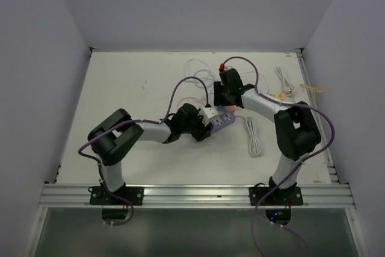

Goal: Pull the plug off the socket

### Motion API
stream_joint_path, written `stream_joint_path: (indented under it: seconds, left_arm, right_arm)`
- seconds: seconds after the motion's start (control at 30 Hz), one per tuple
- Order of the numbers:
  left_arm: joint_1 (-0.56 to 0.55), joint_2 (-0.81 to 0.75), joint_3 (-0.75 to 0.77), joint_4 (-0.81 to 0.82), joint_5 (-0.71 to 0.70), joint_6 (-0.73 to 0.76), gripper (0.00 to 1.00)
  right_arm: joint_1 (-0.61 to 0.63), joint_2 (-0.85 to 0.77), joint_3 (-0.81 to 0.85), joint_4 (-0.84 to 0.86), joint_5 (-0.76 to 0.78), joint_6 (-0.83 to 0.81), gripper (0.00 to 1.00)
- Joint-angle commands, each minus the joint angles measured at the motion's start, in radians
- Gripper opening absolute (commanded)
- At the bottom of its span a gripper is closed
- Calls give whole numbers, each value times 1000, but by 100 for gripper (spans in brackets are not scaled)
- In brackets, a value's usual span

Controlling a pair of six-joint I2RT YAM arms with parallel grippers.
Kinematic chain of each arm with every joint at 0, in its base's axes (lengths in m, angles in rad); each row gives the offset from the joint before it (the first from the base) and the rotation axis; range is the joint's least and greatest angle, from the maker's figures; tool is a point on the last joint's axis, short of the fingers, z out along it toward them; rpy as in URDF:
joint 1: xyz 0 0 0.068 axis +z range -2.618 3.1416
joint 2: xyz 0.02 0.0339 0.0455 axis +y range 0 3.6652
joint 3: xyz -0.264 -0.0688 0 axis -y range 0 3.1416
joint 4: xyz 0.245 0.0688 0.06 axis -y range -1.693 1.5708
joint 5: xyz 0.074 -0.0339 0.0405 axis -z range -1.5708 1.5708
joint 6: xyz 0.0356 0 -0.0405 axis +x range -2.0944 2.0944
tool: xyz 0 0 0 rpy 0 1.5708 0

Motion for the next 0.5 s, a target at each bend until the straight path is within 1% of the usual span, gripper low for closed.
stream_joint_path:
  seconds: [0.0, 0.07, 0.1, 0.17, 0.2, 0.27, 0.3, 0.4, 0.47]
  left_arm:
    - [-9, 77, -56, -258, 11, -39, 0]
    - [-9, 75, -57, -256, 9, -41, 0]
    - [-9, 74, -57, -256, 9, -41, 0]
    - [-9, 75, -58, -256, 8, -41, 0]
    - [-9, 74, -57, -256, 8, -41, 0]
    - [-9, 75, -57, -258, 6, -41, 0]
    - [-9, 75, -56, -258, 6, -41, 0]
    - [-9, 77, -56, -259, 3, -44, 0]
    - [-7, 75, -56, -259, 0, -47, 0]
  right_arm:
    - [-3, 44, 98, -97, 13, 35, 8]
    - [-3, 68, 121, -109, 12, 38, 17]
    - [-3, 74, 129, -118, 9, 40, 26]
    - [-3, 79, 144, -126, 1, 43, 34]
    - [-3, 78, 147, -129, -2, 46, 47]
    - [-3, 56, 141, -128, -8, 50, 58]
    - [-3, 45, 135, -125, -8, 50, 67]
    - [-3, -11, 120, -129, 6, 49, 78]
    - [-3, -43, 120, -148, 13, 44, 83]
